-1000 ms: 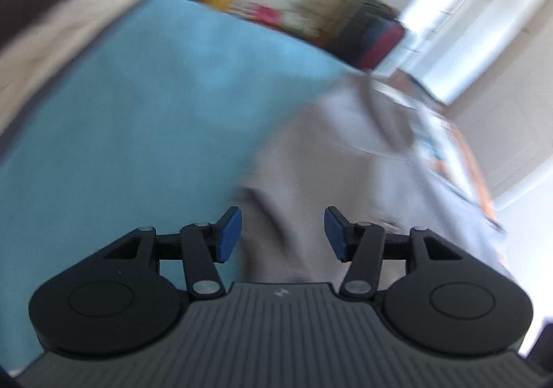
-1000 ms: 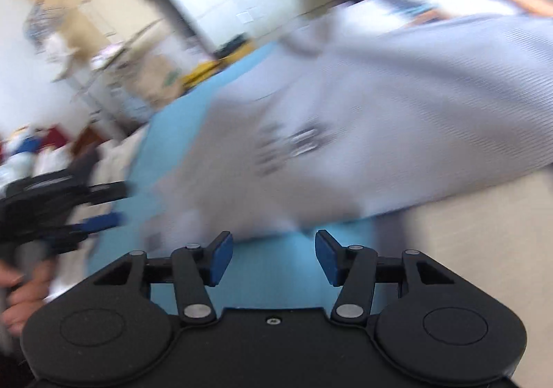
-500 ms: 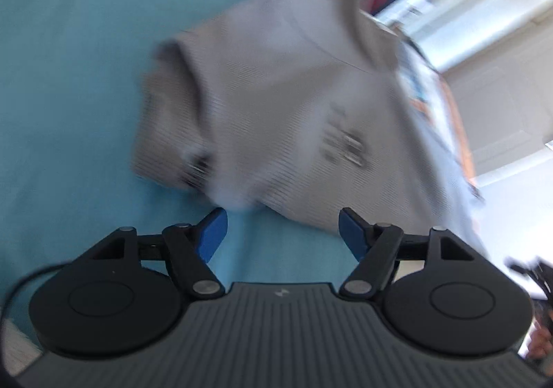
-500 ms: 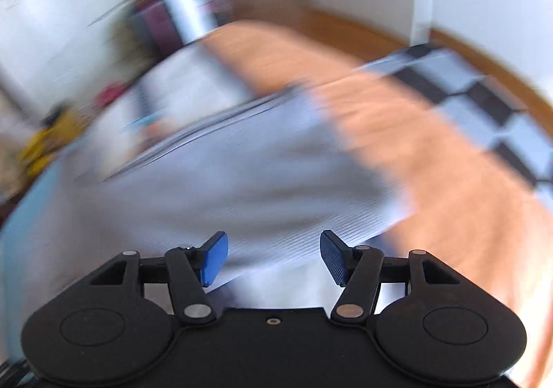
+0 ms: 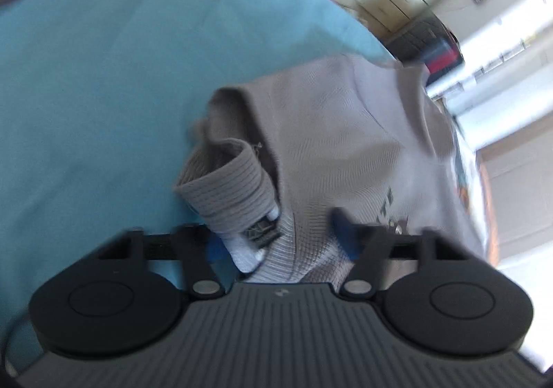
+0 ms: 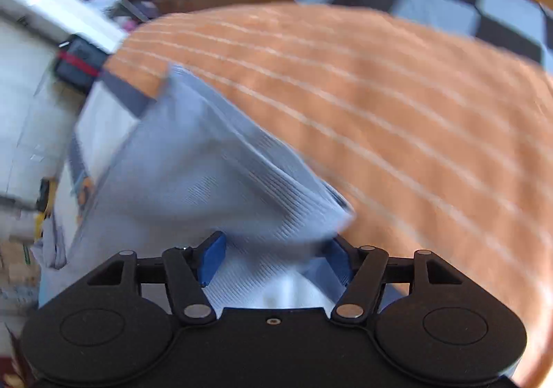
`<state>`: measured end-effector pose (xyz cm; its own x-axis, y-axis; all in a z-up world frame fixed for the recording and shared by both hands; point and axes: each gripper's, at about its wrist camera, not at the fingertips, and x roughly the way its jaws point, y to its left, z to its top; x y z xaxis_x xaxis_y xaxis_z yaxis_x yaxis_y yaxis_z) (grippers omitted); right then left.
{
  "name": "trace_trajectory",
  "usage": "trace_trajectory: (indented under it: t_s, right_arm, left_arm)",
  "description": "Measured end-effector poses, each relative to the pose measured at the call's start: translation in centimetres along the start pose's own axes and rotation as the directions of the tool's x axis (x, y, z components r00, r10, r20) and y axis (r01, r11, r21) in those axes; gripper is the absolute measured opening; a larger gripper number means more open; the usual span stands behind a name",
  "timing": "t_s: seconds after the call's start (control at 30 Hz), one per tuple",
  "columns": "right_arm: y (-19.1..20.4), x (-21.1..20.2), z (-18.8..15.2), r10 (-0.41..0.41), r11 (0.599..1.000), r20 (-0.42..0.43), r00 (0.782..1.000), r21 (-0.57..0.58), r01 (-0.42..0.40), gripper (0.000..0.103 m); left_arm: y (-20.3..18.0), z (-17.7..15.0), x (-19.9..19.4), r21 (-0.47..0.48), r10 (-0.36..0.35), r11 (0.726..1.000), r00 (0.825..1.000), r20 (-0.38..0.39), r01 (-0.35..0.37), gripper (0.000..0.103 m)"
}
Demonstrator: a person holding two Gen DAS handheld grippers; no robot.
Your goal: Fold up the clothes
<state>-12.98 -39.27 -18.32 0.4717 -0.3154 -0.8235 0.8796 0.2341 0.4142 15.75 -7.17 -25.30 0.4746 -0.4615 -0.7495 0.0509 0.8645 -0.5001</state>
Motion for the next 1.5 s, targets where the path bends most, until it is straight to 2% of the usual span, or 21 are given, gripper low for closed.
trace_trajectory:
  t_s: [0.03, 0.07, 0.1, 0.17, 0.2, 0.33, 0.4, 0.47, 0.53, 0.57, 0.67, 0.73, 0.77, 0.83, 0.87, 0.9, 0.97, 1.03, 1.13, 1.3, 1.5]
  right_arm:
    - [1.6, 0.1, 0.0, -0.046, 0.991, 0.029, 0.999, -0.124, 0.049, 0.005]
    - [3.3, -0.4, -0.2, -0.123, 0.959, 0.107, 0.987, -0.243, 0.146, 0.005]
    - [5.4, -1.4, -1.2, -0.162, 0.899, 0.207, 0.965, -0.373, 0.23, 0.005]
    - [8.9, -4.0, -4.0, -0.121, 0.78, 0.343, 0.931, -0.548, 0.303, 0.005]
    - [9.5, -5.1, -4.7, -0.115, 0.775, 0.353, 0.929, -0.552, 0.306, 0.005]
    - [5.2, -5.0, -3.3, -0.118, 0.926, 0.142, 0.983, -0.342, 0.161, 0.006]
    - [1.6, -3.7, -2.2, -0.105, 0.978, 0.033, 0.994, -0.176, 0.11, 0.006]
    - [-1.8, -2.5, -1.5, -0.08, 0.997, -0.04, 0.996, -0.018, 0.08, 0.006]
    - [-3.2, -2.3, -0.9, 0.001, 0.994, -0.059, 0.998, 0.106, 0.005, 0.005]
    - [-3.2, -2.4, -0.8, 0.014, 0.994, -0.06, 0.998, 0.111, -0.008, 0.005]
    - [-2.3, -2.8, -0.9, -0.005, 0.999, -0.055, 0.998, 0.05, 0.007, 0.006]
    - [-1.5, -3.0, -0.8, -0.111, 0.994, -0.012, 0.994, -0.007, 0.111, 0.021]
    - [-1.0, -3.4, -0.6, -0.186, 0.981, 0.044, 0.982, -0.041, 0.188, 0.035]
    - [0.1, -4.4, -0.1, -0.307, 0.939, 0.177, 0.935, -0.106, 0.328, 0.036]
    - [0.6, -4.9, 0.0, -0.316, 0.926, 0.236, 0.919, -0.136, 0.353, 0.039]
    - [0.9, -5.1, 0.2, -0.281, 0.931, 0.266, 0.922, -0.158, 0.33, 0.042]
    - [1.3, -4.7, 0.8, -0.115, 0.972, 0.241, 0.964, -0.175, 0.159, 0.041]
    - [2.1, -3.2, 1.4, 0.027, 0.982, 0.187, 0.982, -0.188, 0.009, 0.041]
    - [4.3, -1.1, 2.3, 0.052, 0.953, 0.17, 0.984, -0.302, 0.002, 0.041]
    - [4.5, 2.5, 4.9, 0.113, 0.947, 0.127, 0.985, -0.313, -0.068, 0.042]
    - [5.1, 5.0, 5.3, 0.095, 0.922, 0.127, 0.987, -0.386, -0.039, 0.044]
  left_arm:
    - [-0.9, 0.0, 0.0, 0.081, 0.018, 0.997, 1.0, 0.005, -0.018, 0.008]
    - [-1.1, -0.1, -0.8, 0.098, 0.018, 0.995, 0.999, 0.041, -0.022, 0.008]
    - [-0.6, 0.0, -2.0, 0.075, 0.008, 0.997, 0.996, 0.089, -0.015, 0.008]
    - [0.7, 0.4, -4.4, 0.038, 0.009, 0.999, 0.986, 0.164, -0.016, 0.006]
    - [1.4, 0.5, -5.4, 0.036, 0.015, 0.999, 0.985, 0.173, -0.022, 0.006]
    - [2.6, -0.2, -5.5, 0.066, 0.073, 0.995, 0.991, 0.112, -0.081, 0.005]
    - [2.9, -0.5, -4.3, 0.064, 0.09, 0.994, 0.995, 0.035, -0.092, 0.005]
    - [2.6, -0.4, -4.0, 0.074, 0.112, 0.991, 0.993, 0.033, -0.114, 0.005]
    - [2.5, -0.3, -3.8, 0.079, 0.124, 0.989, 0.992, 0.029, -0.126, 0.006]
    - [2.5, -0.3, -3.7, 0.079, 0.125, 0.989, 0.992, 0.026, -0.126, 0.007]
    - [2.6, -0.2, -4.4, 0.064, 0.141, 0.987, 0.988, 0.061, -0.145, 0.017]
    - [2.7, -0.2, -4.8, 0.054, 0.153, 0.986, 0.985, 0.085, -0.158, 0.023]
    - [2.7, -0.1, -5.0, 0.049, 0.158, 0.985, 0.983, 0.096, -0.164, 0.028]
    - [2.8, -0.1, -5.4, 0.039, 0.17, 0.984, 0.978, 0.12, -0.176, 0.033]
    - [2.5, 0.0, -5.9, 0.052, 0.171, 0.982, 0.974, 0.15, -0.181, 0.034]
    - [2.2, 0.1, -6.4, 0.067, 0.165, 0.981, 0.97, 0.18, -0.179, 0.038]
    - [1.4, 0.0, -7.1, 0.1, 0.153, 0.979, 0.96, 0.235, -0.18, 0.043]
    - [0.4, -0.2, -7.5, 0.137, 0.133, 0.975, 0.951, 0.279, -0.177, 0.045]
    - [-0.6, -0.5, -7.7, 0.184, 0.09, 0.971, 0.946, 0.311, -0.153, 0.048]
    - [-3.9, 1.3, -6.1, 0.271, -0.01, 0.961, 0.977, 0.211, -0.049, 0.051]
    - [-10.8, 3.5, -1.4, 0.503, -0.045, 0.864, 0.998, 0.044, 0.017, 0.06]
